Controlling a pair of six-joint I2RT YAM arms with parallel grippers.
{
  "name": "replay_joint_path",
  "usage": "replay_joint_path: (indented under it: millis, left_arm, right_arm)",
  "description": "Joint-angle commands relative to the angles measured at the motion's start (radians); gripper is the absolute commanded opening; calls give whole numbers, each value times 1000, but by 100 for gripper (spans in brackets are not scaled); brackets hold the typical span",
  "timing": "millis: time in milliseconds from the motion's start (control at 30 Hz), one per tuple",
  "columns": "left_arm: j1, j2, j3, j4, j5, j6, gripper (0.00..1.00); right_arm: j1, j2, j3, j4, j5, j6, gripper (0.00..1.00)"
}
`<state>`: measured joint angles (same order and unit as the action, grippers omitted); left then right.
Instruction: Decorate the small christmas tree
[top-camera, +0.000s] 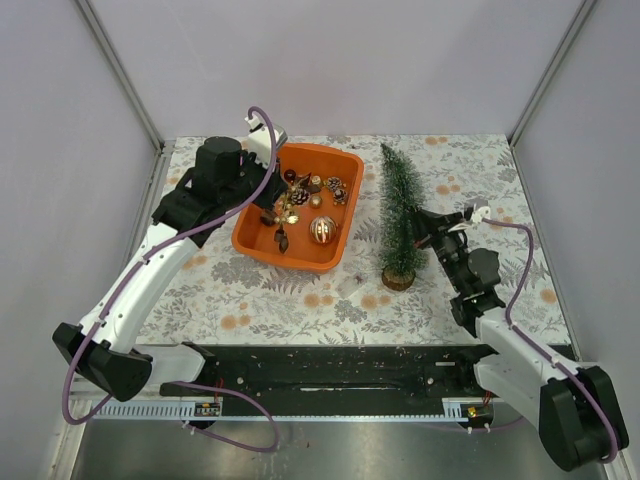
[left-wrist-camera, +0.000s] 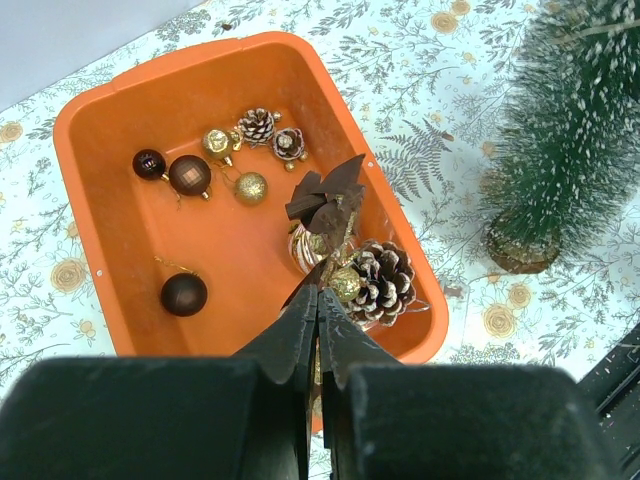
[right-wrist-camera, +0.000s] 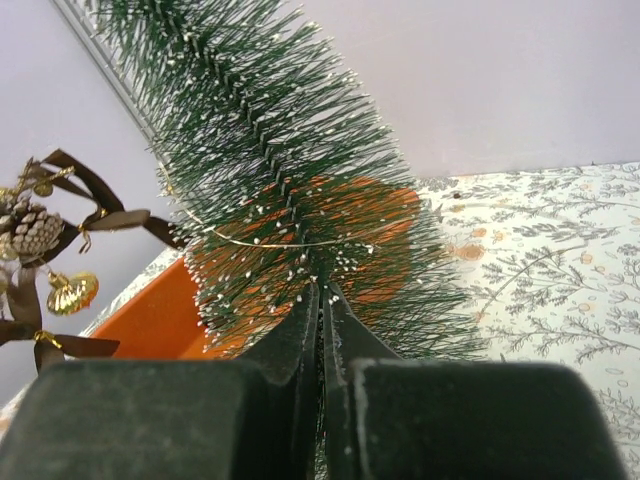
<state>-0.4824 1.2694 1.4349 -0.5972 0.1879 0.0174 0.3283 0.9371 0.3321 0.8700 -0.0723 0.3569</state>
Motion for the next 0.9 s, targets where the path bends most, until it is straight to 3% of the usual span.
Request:
replay_joint_path:
  millis: [0,100,433,733,867]
  left_arm:
    - [4,-21,21,50,22,-13,6]
    - [4,-15,47,37,50,-13,6]
    - [-5,15,151,-18,96,-27,7]
    - [-44,42,225,-49,111,6,9]
    - [-62,51,234,-49,111,13,9]
  right_arm:
    - [14,-116,-45,-18,-32,11,1]
    - [17,-214,-70,-133,-58,2,6]
    - [15,-500,-91,-469,-83,-4,40]
    - [15,-681,-2,-725,-46,-10,57]
    - [15,-727,67,-921,-12,7,61]
